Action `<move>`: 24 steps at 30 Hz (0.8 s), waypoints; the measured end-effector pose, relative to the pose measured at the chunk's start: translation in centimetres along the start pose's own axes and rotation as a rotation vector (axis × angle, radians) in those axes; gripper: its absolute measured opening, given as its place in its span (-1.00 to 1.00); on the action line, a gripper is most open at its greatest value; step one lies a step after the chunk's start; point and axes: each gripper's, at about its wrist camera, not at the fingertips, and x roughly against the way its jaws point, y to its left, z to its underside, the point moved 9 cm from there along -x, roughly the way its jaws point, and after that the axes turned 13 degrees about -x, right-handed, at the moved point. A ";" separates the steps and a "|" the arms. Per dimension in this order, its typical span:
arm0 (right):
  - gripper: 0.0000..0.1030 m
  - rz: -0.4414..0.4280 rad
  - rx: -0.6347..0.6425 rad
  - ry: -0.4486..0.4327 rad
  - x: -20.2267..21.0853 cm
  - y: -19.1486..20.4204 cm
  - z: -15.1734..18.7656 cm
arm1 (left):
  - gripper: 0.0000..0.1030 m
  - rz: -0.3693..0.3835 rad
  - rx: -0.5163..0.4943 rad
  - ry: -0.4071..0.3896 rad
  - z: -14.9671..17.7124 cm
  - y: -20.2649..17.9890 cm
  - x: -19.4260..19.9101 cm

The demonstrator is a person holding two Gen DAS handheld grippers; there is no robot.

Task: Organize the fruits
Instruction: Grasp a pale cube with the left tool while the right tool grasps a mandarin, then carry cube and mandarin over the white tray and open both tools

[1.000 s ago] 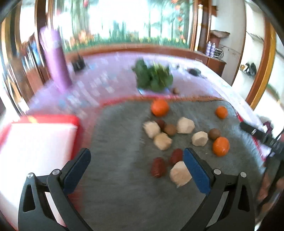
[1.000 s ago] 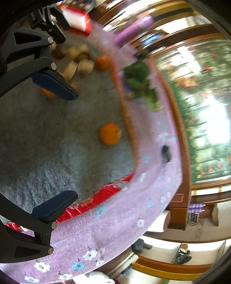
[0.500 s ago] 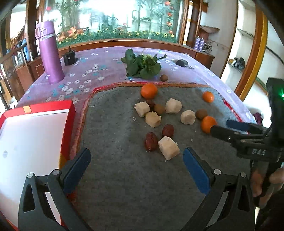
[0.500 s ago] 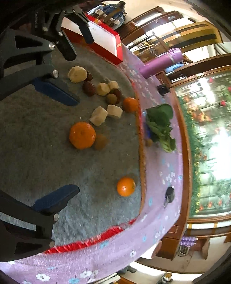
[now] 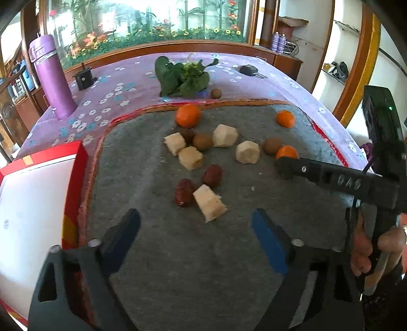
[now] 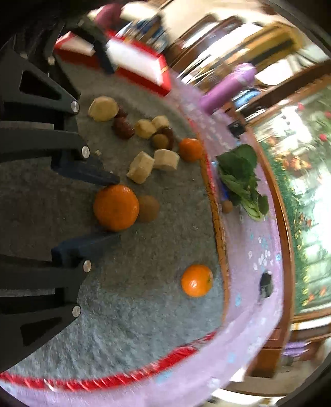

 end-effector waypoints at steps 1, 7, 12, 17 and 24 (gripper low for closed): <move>-0.30 -0.028 -0.030 0.005 0.1 -0.3 -0.1 | 0.33 0.006 0.005 0.006 0.0 -0.1 -0.2; -0.30 -0.042 -0.060 -0.046 1.2 -0.5 -0.7 | -0.07 0.041 0.067 0.037 0.4 -0.5 -1.2; -0.30 -0.054 -0.070 -0.075 1.7 -0.5 -1.1 | -0.34 0.060 0.091 0.039 0.1 -0.8 -1.6; -0.30 -0.056 -0.062 -0.079 1.8 -0.4 -1.2 | -0.58 0.077 0.114 0.036 -0.1 -0.9 -2.1; -0.28 -0.046 -0.060 -0.076 1.5 -0.5 -1.2 | -0.61 0.082 0.115 0.018 0.5 -0.4 -1.5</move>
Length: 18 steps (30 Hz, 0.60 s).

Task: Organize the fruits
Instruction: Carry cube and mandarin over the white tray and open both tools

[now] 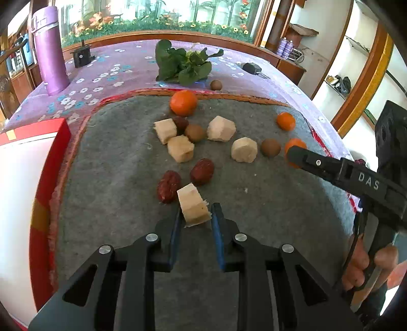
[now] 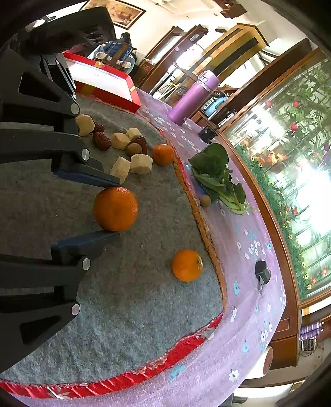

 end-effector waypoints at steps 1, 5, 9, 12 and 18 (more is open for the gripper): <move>-0.28 0.002 0.001 0.001 -0.1 0.0 0.0 | -0.61 0.000 0.001 -0.001 0.2 0.2 0.1; -0.28 0.000 0.002 0.001 -0.1 0.0 0.0 | -0.61 -0.014 -0.018 -0.017 0.7 0.7 1.3; -0.30 -0.005 0.006 0.003 -0.2 0.1 0.0 | -0.61 -0.056 -0.034 -0.043 1.0 1.3 2.5; -0.30 0.000 0.008 0.011 -0.6 0.1 0.2 | -0.61 -0.064 -0.028 -0.043 1.3 1.7 2.6; -0.28 -0.006 0.007 0.056 -1.3 0.1 0.7 | -0.61 -0.053 -0.021 -0.047 1.6 1.7 2.6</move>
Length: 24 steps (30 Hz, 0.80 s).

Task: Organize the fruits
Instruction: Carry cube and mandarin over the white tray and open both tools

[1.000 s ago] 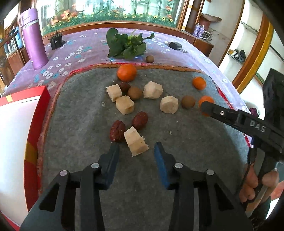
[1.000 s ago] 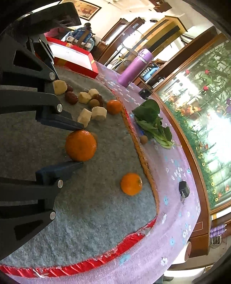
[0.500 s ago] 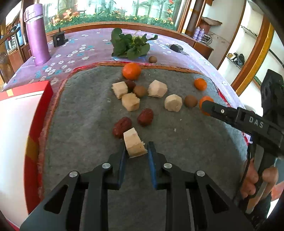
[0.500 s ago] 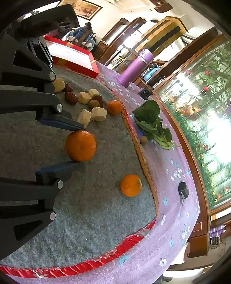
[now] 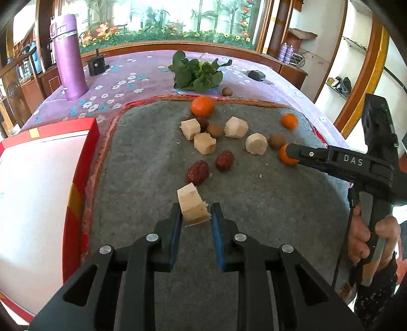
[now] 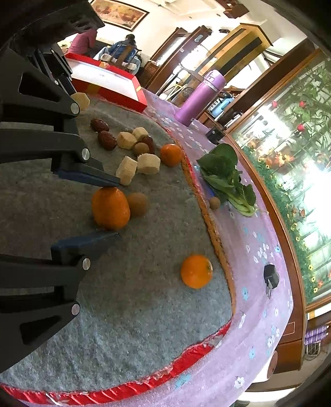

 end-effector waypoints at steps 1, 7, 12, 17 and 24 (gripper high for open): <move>-0.28 -0.002 -0.001 0.010 -0.1 0.0 0.1 | -0.61 -0.001 -0.003 -0.004 -0.1 -0.1 0.1; -0.32 -0.018 -0.014 0.014 -0.1 -0.2 0.2 | -0.61 -0.027 -0.006 -0.037 -0.3 0.5 1.2; -0.33 -0.068 -0.032 0.001 0.9 0.5 0.7 | -0.61 -0.074 -0.001 -0.077 -0.2 2.0 3.0; -0.33 -0.193 -0.013 0.039 0.9 4.6 2.8 | -0.61 -0.135 0.018 -0.111 0.0 4.2 4.5; -0.33 -0.323 0.055 0.117 -1.0 12.4 6.4 | -0.61 -0.259 0.066 -0.146 1.7 8.8 7.0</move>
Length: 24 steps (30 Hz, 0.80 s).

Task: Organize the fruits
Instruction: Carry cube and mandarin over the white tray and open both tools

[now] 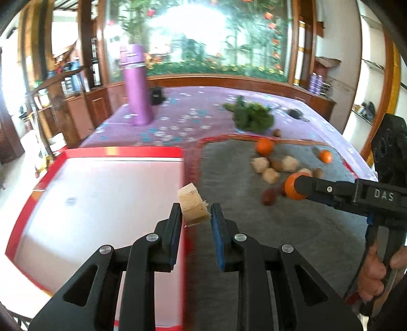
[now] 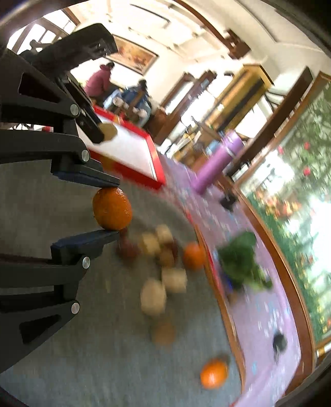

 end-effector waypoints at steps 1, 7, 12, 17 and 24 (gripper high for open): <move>-0.33 -0.006 0.009 0.010 -0.4 0.7 0.3 | -0.61 -0.014 0.010 -0.001 0.3 0.8 0.1; -0.33 -0.044 0.076 0.093 -4.8 5.8 2.7 | -0.61 -0.091 0.075 0.013 2.2 5.5 0.2; -0.33 -0.055 0.131 0.146 -7.4 8.8 4.9 | -0.61 -0.137 0.113 0.049 4.3 8.1 -0.4; -0.33 -0.023 0.180 0.171 -9.0 9.5 6.9 | -0.60 -0.177 0.117 0.076 5.7 9.3 -0.8; -0.32 0.018 0.231 0.174 -9.6 9.6 8.5 | -0.60 -0.198 0.124 0.096 6.8 10.1 -1.3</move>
